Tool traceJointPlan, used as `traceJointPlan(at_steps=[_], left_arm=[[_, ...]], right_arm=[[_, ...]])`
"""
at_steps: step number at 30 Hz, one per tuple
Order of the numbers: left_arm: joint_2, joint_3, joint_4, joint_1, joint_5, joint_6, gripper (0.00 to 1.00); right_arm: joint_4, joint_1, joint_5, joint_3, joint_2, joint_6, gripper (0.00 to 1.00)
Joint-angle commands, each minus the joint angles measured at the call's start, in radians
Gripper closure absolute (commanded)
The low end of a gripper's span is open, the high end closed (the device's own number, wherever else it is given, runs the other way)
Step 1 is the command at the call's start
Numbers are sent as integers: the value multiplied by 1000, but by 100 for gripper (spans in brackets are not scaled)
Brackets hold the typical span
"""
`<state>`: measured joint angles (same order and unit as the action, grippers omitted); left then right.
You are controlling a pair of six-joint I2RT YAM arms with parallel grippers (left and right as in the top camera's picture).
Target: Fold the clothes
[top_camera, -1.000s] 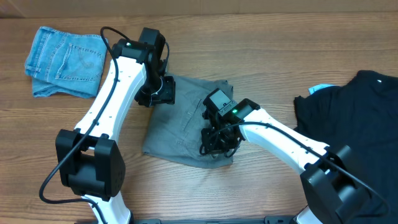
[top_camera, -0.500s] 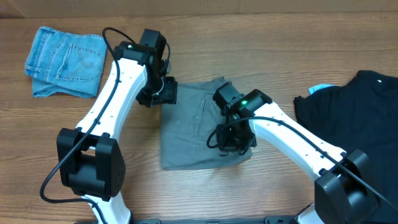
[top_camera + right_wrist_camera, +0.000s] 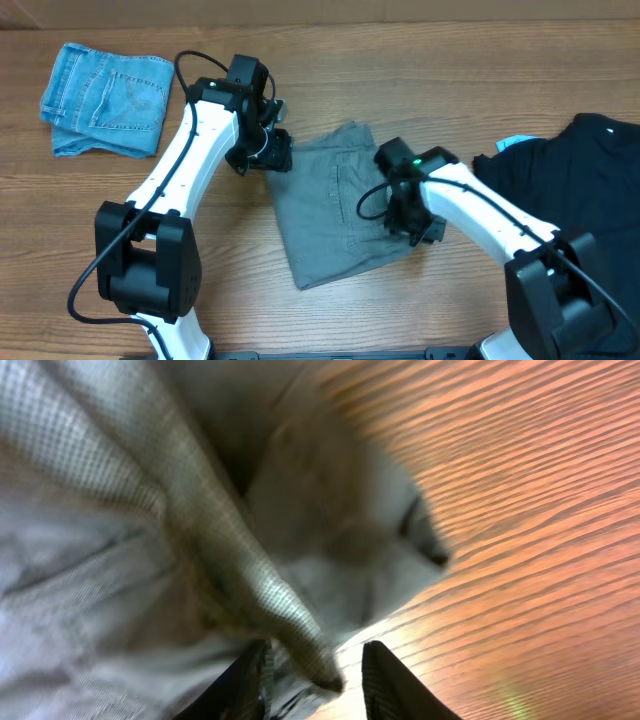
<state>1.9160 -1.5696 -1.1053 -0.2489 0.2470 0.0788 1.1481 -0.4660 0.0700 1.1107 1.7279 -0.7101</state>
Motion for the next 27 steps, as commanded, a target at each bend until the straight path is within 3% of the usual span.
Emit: traceJointPlan(at_steps=[1, 7, 13, 20, 23, 27], left_arm=[[-7, 24, 33, -24, 196, -193, 37], [-6, 27, 83, -51, 259, -303, 42], [-6, 94, 171, -68, 236, -311, 42], [-6, 236, 262, -65, 205, -310, 45], [-6, 278, 307, -64, 109, -270, 44], [-6, 302, 329, -60, -38, -203, 41]], right_arm=[[33, 73, -15, 64, -46, 105, 65], [-10, 102, -373, 135, -145, 406, 63], [-90, 65, -494, 92, -142, 430, 64], [-239, 53, -490, -92, -85, 346, 82], [-299, 68, -486, -173, -42, 246, 90], [-309, 82, -365, -250, 8, 48, 91]])
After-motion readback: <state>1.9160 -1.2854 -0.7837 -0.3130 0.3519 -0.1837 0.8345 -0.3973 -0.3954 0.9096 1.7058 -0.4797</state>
